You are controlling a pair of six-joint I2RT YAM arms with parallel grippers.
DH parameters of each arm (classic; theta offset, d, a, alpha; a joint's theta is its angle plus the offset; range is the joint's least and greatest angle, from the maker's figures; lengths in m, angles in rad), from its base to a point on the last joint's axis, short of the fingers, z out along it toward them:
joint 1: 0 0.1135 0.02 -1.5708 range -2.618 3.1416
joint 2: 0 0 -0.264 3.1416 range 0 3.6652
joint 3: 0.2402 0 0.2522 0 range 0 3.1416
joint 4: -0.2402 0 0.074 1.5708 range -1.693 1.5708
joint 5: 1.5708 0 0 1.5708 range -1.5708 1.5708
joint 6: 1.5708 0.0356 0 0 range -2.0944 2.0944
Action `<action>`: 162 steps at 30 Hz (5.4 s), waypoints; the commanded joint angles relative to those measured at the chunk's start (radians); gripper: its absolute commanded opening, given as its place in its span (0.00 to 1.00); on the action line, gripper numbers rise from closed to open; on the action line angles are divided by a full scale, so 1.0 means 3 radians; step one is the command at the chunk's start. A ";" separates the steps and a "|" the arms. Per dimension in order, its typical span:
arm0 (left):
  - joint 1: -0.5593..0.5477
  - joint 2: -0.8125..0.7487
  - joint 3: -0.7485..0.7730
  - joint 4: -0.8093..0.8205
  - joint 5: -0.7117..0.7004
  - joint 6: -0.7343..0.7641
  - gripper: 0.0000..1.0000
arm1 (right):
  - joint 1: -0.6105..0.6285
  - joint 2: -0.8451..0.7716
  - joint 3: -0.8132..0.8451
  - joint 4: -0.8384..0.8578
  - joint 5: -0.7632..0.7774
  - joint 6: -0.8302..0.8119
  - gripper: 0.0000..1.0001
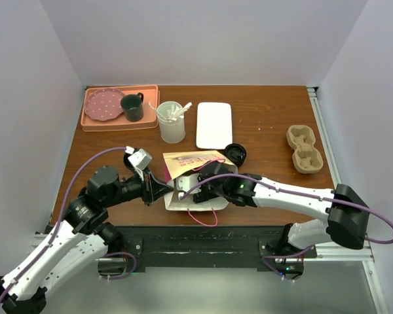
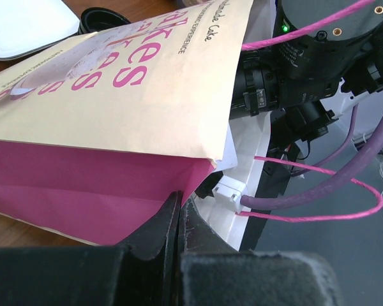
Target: Pack the takeout coffee
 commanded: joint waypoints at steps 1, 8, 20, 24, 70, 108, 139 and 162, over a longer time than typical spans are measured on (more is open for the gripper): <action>-0.0003 0.0016 0.0220 0.0040 0.0115 -0.0122 0.00 | -0.0052 -0.0162 0.0144 -0.0245 0.0018 0.0080 0.88; -0.0003 0.0062 0.0266 0.0040 0.0131 -0.0168 0.00 | -0.0052 -0.0279 0.0272 -0.0541 -0.0084 0.0127 0.96; -0.0003 0.0159 0.0307 0.0040 0.0172 -0.0220 0.00 | -0.0057 -0.0407 0.0522 -0.0859 -0.0191 0.0173 0.98; -0.0003 0.0251 0.0434 -0.0027 0.0151 -0.0225 0.00 | -0.0057 -0.0387 0.0640 -0.1052 -0.0309 0.0172 0.98; 0.0002 0.0415 0.0511 -0.0211 -0.0017 0.0481 0.00 | -0.0052 -0.0377 0.1284 -0.1631 -0.0897 0.0694 0.76; 0.0002 0.0666 0.0829 0.0014 -0.0156 0.0670 0.00 | 0.0393 -0.0566 0.0870 -0.1580 -0.0754 0.0260 0.39; 0.0002 0.0635 0.0890 -0.0165 -0.0115 0.0742 0.00 | 0.0286 -0.0188 0.0737 -0.1534 0.0105 0.0576 0.62; -0.0003 0.0655 0.0885 -0.0190 -0.0130 0.0650 0.00 | 0.0122 -0.0264 0.0701 -0.1074 0.0371 0.0331 0.18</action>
